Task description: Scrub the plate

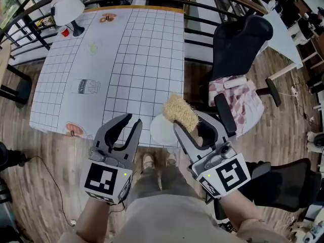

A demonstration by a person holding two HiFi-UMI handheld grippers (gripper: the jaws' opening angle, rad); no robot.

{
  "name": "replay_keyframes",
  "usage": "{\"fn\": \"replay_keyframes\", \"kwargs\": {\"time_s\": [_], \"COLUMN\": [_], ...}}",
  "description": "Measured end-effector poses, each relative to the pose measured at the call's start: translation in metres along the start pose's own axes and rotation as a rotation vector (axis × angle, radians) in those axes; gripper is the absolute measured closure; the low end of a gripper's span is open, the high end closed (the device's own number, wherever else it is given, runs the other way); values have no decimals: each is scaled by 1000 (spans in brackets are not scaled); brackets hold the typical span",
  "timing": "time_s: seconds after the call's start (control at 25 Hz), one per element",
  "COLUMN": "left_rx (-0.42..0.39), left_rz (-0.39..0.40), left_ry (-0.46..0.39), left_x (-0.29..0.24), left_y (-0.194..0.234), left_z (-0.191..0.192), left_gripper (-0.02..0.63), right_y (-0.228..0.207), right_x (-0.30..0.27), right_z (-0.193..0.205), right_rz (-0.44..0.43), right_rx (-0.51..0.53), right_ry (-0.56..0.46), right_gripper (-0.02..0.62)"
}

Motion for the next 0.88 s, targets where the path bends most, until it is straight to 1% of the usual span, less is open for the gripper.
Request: {"fn": "replay_keyframes", "kwargs": {"time_s": [0.24, 0.44, 0.6, 0.68, 0.8, 0.88], "left_rx": [18, 134, 172, 205, 258, 264], "left_rz": [54, 100, 112, 121, 151, 171], "left_ry": [181, 281, 366, 404, 448, 483], "left_x": [-42, -60, -76, -83, -97, -105], "left_y": [-11, -24, -31, -34, -40, -47], "left_z": [70, 122, 169, 191, 219, 234], "left_gripper": [520, 508, 502, 500, 500, 500], "right_y": [-24, -38, -48, -52, -58, -60], "right_x": [-27, -45, -58, -62, -69, -72], "right_z": [58, 110, 146, 164, 189, 205], "right_rz": [-9, -21, -17, -16, -19, -18], "right_rx": [-37, -73, -82, -90, -98, -108], "right_ry": [121, 219, 269, 298, 338, 365], "right_gripper": [437, 437, 437, 437, 437, 437]}}
Point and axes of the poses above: the fingertips, and each gripper's own axes: x backward along the fingers, y to its left, z out of its underside, the point moved 8 cm from there along x, backward along the fingers, and after that the axes turned 10 degrees about -x, right-handed, at the moved point
